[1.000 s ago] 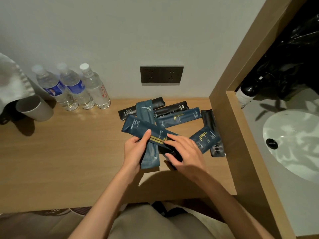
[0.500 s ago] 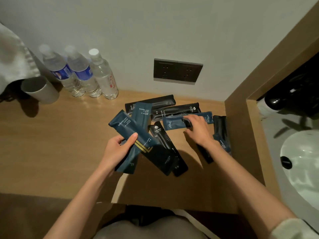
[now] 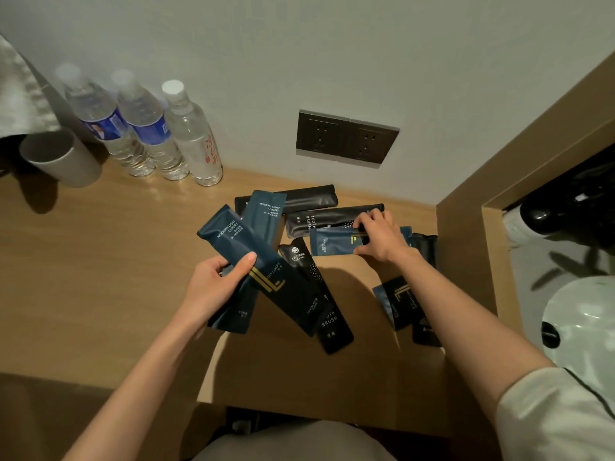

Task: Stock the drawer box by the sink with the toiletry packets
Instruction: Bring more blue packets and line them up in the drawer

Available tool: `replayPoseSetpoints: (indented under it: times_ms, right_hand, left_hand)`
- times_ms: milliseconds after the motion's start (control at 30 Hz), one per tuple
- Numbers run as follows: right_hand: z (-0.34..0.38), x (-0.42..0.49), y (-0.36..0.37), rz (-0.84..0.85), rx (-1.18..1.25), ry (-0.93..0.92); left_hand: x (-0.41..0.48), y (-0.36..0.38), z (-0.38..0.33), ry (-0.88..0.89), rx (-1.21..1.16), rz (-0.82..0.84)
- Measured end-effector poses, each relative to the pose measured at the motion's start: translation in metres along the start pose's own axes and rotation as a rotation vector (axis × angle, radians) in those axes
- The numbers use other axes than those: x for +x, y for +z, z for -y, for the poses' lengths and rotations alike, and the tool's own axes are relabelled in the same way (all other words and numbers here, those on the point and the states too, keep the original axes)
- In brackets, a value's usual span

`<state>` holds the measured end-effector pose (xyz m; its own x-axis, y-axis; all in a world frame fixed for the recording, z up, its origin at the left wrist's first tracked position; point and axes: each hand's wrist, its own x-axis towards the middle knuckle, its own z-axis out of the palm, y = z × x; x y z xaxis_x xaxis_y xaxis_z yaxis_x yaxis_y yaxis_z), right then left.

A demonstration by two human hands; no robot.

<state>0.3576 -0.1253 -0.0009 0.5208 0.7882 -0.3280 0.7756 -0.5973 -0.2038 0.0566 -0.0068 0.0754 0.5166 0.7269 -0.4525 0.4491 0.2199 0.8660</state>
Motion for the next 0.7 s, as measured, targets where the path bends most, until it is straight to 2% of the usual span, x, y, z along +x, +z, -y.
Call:
replayPoseSetpoints:
  times_ms: [233,367,600,700]
  right_hand:
    - [0.003,-0.001,-0.004,-0.023,0.082,-0.078]
    - [0.004,-0.002,-0.011,-0.106,0.178,-0.139]
    - [0.027,-0.027,-0.053,-0.347,0.544,-0.108]
    - [0.043,-0.06,-0.071,-0.375,0.738,-0.091]
  left_hand:
    - [0.001,0.005,-0.004,-0.027,-0.038,-0.017]
    - [0.001,0.004,-0.007,-0.007,-0.031,-0.046]
    - [-0.01,0.001,-0.019,0.042,-0.066,-0.075]
    - [-0.018,0.0,-0.024,0.073,-0.06,-0.066]
